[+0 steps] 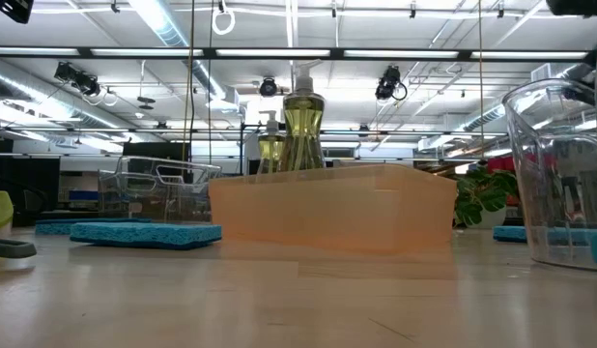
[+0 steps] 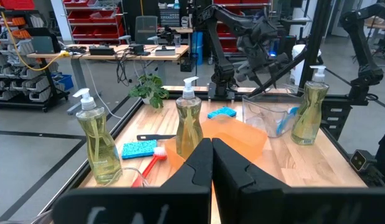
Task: Pick & Place Kitchen Sink Supplies
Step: Put the gray dish brush into the bottom transparent bin
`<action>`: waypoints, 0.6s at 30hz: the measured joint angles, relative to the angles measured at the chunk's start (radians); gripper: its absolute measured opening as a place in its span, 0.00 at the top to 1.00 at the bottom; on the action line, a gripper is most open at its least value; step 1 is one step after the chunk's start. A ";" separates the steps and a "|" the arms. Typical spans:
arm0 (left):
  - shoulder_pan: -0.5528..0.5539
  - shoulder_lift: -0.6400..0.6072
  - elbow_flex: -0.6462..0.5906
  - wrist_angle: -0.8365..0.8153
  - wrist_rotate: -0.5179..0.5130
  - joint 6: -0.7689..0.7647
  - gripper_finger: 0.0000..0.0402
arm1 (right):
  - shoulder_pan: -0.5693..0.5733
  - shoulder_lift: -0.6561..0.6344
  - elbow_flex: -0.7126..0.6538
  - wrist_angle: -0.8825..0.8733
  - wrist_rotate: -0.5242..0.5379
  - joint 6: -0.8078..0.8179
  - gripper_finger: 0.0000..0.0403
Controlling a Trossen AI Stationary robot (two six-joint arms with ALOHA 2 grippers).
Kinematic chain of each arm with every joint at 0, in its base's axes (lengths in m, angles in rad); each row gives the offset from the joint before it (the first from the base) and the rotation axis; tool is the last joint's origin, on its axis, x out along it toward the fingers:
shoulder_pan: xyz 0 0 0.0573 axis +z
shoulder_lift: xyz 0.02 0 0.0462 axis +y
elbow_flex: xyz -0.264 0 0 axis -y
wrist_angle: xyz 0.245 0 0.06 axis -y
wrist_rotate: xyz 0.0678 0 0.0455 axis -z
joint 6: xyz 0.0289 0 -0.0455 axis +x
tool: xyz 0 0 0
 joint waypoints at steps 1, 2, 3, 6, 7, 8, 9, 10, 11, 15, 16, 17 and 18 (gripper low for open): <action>0.000 0.000 0.000 0.000 0.000 0.000 0.99 | -0.023 0.000 0.016 -0.020 0.008 -0.039 0.56; 0.000 0.000 0.000 0.000 0.000 0.000 0.99 | -0.045 0.000 0.032 -0.043 0.022 -0.075 0.55; 0.000 0.000 0.000 0.000 0.000 0.000 0.99 | -0.068 0.000 0.048 -0.062 0.036 -0.108 0.55; 0.000 0.000 0.000 0.000 0.000 0.000 0.99 | -0.147 0.000 0.090 -0.106 0.105 -0.191 0.53; 0.000 0.000 0.000 0.000 0.000 0.000 0.99 | -0.173 0.000 0.100 -0.116 0.135 -0.215 0.53; 0.000 0.000 0.000 0.000 0.000 0.000 0.99 | -0.198 0.000 0.109 -0.122 0.169 -0.234 0.53; 0.000 0.000 0.000 0.000 0.000 0.000 0.99 | -0.224 0.000 0.117 -0.124 0.202 -0.251 0.53; 0.000 0.000 0.000 0.000 0.000 0.000 0.99 | -0.249 0.001 0.125 -0.122 0.238 -0.259 0.52; 0.000 0.000 0.000 0.000 0.000 0.000 0.99 | -0.273 0.007 0.135 -0.122 0.270 -0.261 0.52; 0.000 0.000 0.000 0.000 0.000 0.000 0.99 | -0.372 0.054 0.177 -0.138 0.353 -0.254 0.52; 0.000 0.000 0.000 0.000 0.000 0.000 0.99 | -0.398 0.074 0.192 -0.140 0.357 -0.255 0.52; 0.000 0.000 0.000 0.000 0.000 0.000 0.99 | -0.425 0.094 0.205 -0.141 0.356 -0.260 0.52; 0.000 0.000 0.000 0.000 0.000 0.000 0.99 | -0.451 0.115 0.218 -0.144 0.353 -0.261 0.52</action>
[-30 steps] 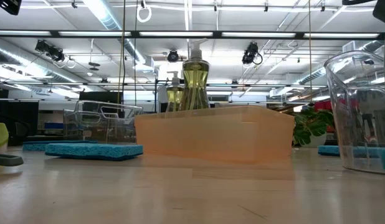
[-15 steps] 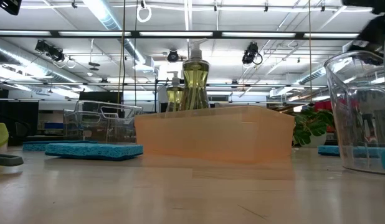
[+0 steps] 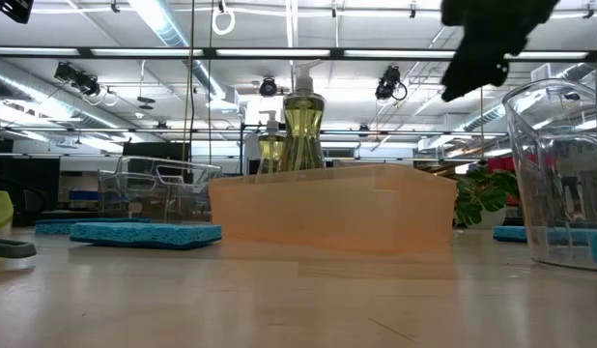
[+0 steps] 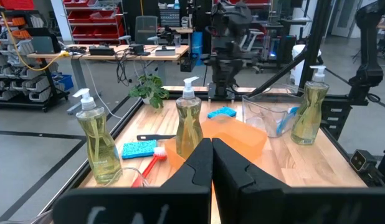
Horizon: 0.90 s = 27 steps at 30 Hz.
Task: Pick & Place Kitchen Sink Supplies
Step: Put the gray dish brush into the bottom transparent bin
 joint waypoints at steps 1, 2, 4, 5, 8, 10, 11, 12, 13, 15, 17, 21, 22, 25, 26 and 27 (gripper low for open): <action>0.000 0.000 0.000 0.000 0.000 0.000 0.99 | -0.025 0.021 0.013 -0.002 0.000 0.000 0.52; 0.000 0.000 0.000 0.000 0.000 0.000 0.99 | -0.049 0.041 0.027 -0.002 0.000 0.000 0.52; 0.000 0.000 0.000 0.000 0.000 0.000 0.99 | -0.097 0.084 0.057 0.000 -0.003 0.000 0.52; 0.000 0.000 0.000 0.000 0.000 0.000 0.99 | -0.121 0.107 0.071 0.000 -0.009 0.000 0.52; 0.000 0.000 0.000 0.000 0.000 0.000 0.99 | -0.188 0.176 0.111 -0.001 -0.031 0.002 0.52; 0.000 0.000 0.000 0.000 0.000 0.000 0.99 | -0.228 0.224 0.137 0.002 -0.056 0.007 0.52; 0.000 0.000 0.000 0.000 0.000 0.000 0.99 | -0.247 0.246 0.146 0.001 -0.077 0.008 0.52; 0.000 0.000 0.000 0.000 0.000 0.000 0.99 | -0.265 0.268 0.156 0.000 -0.095 0.008 0.52; 0.000 0.000 0.000 0.000 0.000 0.000 0.99 | -0.281 0.288 0.164 0.001 -0.113 0.008 0.52; 0.000 0.000 0.000 0.000 0.000 0.000 0.99 | -0.309 0.321 0.172 0.005 -0.136 0.009 0.52; 0.000 0.000 0.000 0.000 0.000 0.000 0.99 | -0.333 0.348 0.176 0.008 -0.144 0.026 0.52; 0.000 0.000 0.000 0.000 0.000 0.000 0.99 | -0.370 0.397 0.176 0.011 -0.148 0.100 0.52; 0.000 0.000 0.000 0.000 0.000 0.000 0.99 | -0.378 0.409 0.176 0.011 -0.153 0.114 0.52; 0.000 0.000 0.000 0.000 0.000 0.000 0.99 | -0.393 0.447 0.178 0.014 -0.170 0.147 0.52; 0.000 0.000 0.000 0.000 0.000 0.000 0.99 | -0.396 0.460 0.182 0.010 -0.178 0.149 0.52; 0.000 0.000 0.000 0.000 0.000 0.000 0.99 | -0.398 0.473 0.192 0.009 -0.185 0.148 0.52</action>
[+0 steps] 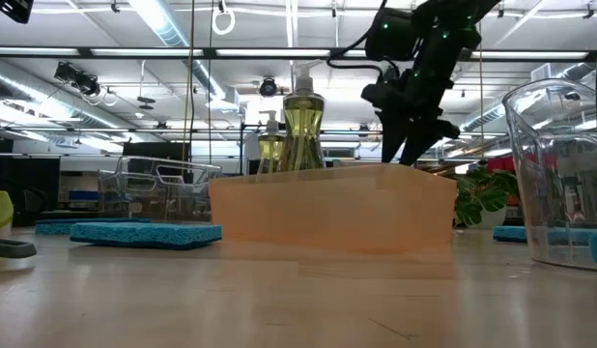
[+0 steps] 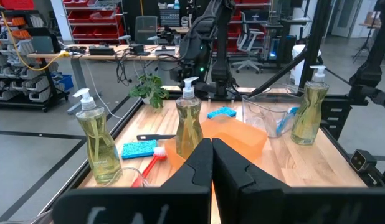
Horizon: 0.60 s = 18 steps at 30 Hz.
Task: Pick & Place Kitchen Sink Supplies
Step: Put the gray dish brush into the bottom transparent bin
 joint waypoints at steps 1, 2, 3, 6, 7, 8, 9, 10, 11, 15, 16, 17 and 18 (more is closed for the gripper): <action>0.000 0.000 0.000 0.000 0.000 0.000 0.99 | -0.003 0.012 0.010 0.001 -0.007 0.000 0.52; 0.000 0.000 0.000 0.000 0.000 0.000 0.99 | -0.006 0.023 0.022 -0.002 -0.007 -0.001 0.52; 0.000 0.000 0.000 0.000 0.000 0.000 0.99 | -0.009 0.033 0.034 -0.002 -0.008 -0.005 0.52; 0.000 0.000 0.000 0.000 0.000 0.000 0.99 | -0.024 0.060 0.073 0.001 -0.002 -0.010 0.52; 0.000 0.000 0.000 0.000 0.000 0.000 0.99 | -0.030 0.068 0.085 0.005 0.006 -0.012 0.52; 0.000 0.000 0.000 0.000 0.000 0.000 0.99 | -0.036 0.076 0.095 0.011 0.013 -0.013 0.52; 0.000 0.000 0.000 0.000 0.000 0.000 0.99 | -0.042 0.084 0.101 0.015 0.022 -0.013 0.52; 0.000 0.000 0.000 0.000 0.000 0.000 0.99 | -0.045 0.094 0.105 0.020 0.035 -0.013 0.52; 0.000 0.000 0.000 0.000 0.000 0.000 0.99 | -0.048 0.102 0.105 0.032 0.043 -0.015 0.52; 0.000 0.000 0.000 0.000 0.000 0.000 0.99 | -0.049 0.124 0.105 0.066 0.072 -0.019 0.52; 0.000 0.000 0.000 0.000 0.000 0.000 0.99 | -0.049 0.129 0.101 0.084 0.074 -0.018 0.52; 0.000 0.000 0.000 0.000 0.000 0.000 0.99 | -0.051 0.133 0.093 0.097 0.075 -0.014 0.52; 0.000 0.000 0.000 0.000 0.000 0.000 0.99 | -0.053 0.139 0.086 0.104 0.078 -0.011 0.52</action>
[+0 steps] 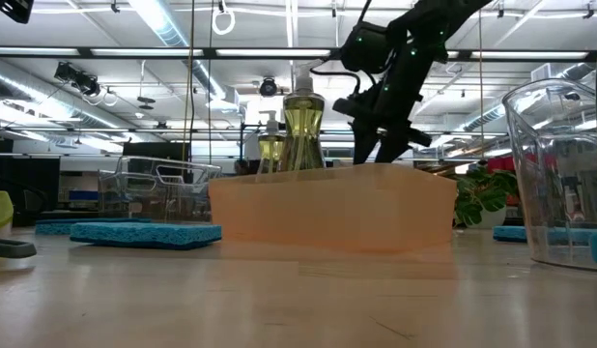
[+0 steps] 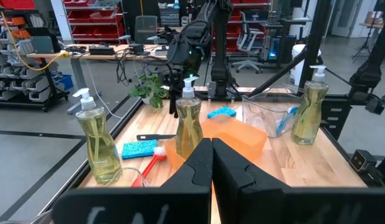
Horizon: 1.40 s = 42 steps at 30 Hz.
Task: Pick & Place Kitchen Sink Supplies
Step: Put the gray dish brush into the bottom transparent bin
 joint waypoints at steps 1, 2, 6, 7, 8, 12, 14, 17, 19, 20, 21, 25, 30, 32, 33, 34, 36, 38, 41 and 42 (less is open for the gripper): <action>0.000 0.000 0.000 0.000 0.000 0.000 0.99 | -0.003 0.006 -0.005 0.015 0.000 -0.001 0.52; 0.000 0.000 0.000 0.000 0.000 0.000 0.99 | -0.009 0.010 -0.011 0.025 0.001 -0.009 0.52; 0.000 0.000 0.000 0.000 0.000 0.000 0.99 | -0.028 0.052 -0.014 0.034 0.006 -0.050 0.52; 0.000 0.000 0.000 0.000 0.000 0.000 0.99 | -0.033 0.060 -0.015 0.036 0.005 -0.064 0.52; 0.000 0.000 0.000 0.000 0.000 0.000 0.99 | -0.038 0.070 -0.015 0.042 0.005 -0.079 0.52; 0.000 0.000 0.000 0.000 0.000 0.000 0.99 | -0.057 0.113 -0.015 0.065 0.005 -0.113 0.52; 0.000 0.000 0.000 0.000 0.000 0.000 0.99 | -0.066 0.126 -0.015 0.072 0.005 -0.122 0.52; 0.000 0.000 0.000 0.000 0.000 0.000 0.99 | -0.074 0.136 -0.015 0.091 0.005 -0.129 0.52; 0.000 0.000 0.000 0.000 0.000 0.000 0.99 | -0.079 0.141 -0.015 0.107 0.005 -0.123 0.52; 0.000 0.000 0.000 0.000 0.000 0.000 0.99 | -0.080 0.144 -0.015 0.118 0.005 -0.109 0.52; 0.000 0.000 0.000 0.000 0.000 0.000 0.99 | -0.081 0.148 -0.015 0.127 0.005 -0.095 0.52; 0.000 0.000 0.000 0.000 0.000 0.000 0.99 | -0.082 0.169 -0.015 0.134 0.002 -0.038 0.52; 0.000 0.000 0.000 0.000 0.000 0.000 0.99 | -0.082 0.193 -0.015 0.135 0.001 0.044 0.52; 0.000 0.000 0.000 0.000 0.000 0.000 0.99 | -0.082 0.202 -0.015 0.143 0.001 0.065 0.52; 0.000 0.000 0.000 0.000 0.000 0.000 0.99 | -0.082 0.208 -0.015 0.144 0.001 0.075 0.52; 0.000 0.000 0.000 0.000 0.000 0.000 0.99 | -0.082 0.216 -0.015 0.152 0.002 0.082 0.52; 0.000 0.000 0.000 0.000 0.000 0.000 0.99 | -0.082 0.230 -0.015 0.164 -0.004 0.091 0.52; 0.000 0.000 0.000 0.000 0.000 0.000 0.99 | -0.082 0.237 -0.015 0.183 -0.011 0.100 0.52; 0.000 0.000 0.000 0.000 0.000 0.000 0.99 | -0.082 0.249 -0.015 0.200 -0.032 0.118 0.53; 0.000 0.000 0.000 0.000 0.000 0.000 0.99 | -0.082 0.250 -0.016 0.193 -0.038 0.125 0.54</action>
